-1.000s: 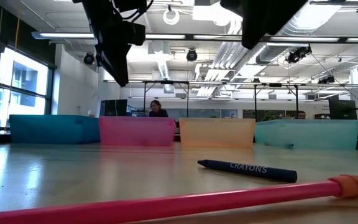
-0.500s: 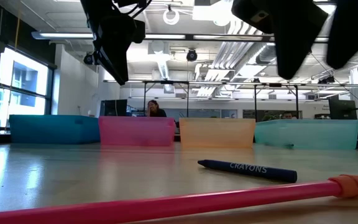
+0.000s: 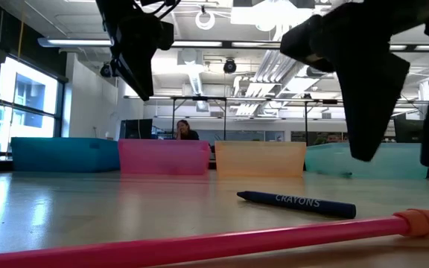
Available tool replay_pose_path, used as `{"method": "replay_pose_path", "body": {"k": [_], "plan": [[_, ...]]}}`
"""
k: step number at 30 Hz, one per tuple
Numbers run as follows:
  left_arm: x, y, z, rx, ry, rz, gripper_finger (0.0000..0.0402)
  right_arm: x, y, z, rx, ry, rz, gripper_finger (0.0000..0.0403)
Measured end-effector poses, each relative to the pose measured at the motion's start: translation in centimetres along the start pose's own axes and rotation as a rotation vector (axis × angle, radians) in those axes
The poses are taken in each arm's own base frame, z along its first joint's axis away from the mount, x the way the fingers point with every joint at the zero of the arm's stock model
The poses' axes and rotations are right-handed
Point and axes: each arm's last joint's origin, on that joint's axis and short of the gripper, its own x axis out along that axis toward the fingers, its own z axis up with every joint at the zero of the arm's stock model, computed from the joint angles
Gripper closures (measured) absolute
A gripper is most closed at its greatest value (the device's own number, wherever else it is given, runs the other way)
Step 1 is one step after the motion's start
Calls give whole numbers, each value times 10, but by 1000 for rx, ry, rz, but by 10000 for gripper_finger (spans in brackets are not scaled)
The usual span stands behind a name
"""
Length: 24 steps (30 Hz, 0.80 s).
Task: Sort crayons/erasers/pens/pencils in bins
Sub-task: Put the pink pencil into the orange bin
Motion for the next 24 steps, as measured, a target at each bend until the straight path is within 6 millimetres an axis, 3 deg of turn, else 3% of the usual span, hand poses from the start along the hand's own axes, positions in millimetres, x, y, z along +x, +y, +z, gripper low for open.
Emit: {"method": "replay_pose_path", "body": {"k": [16,24], "plan": [[0,0,0,2,-1,1,261,32,6,-1,-1,48,32,263],[0,0,0,11,0,2,261,33,6,-1,-2,54,52,340]]}}
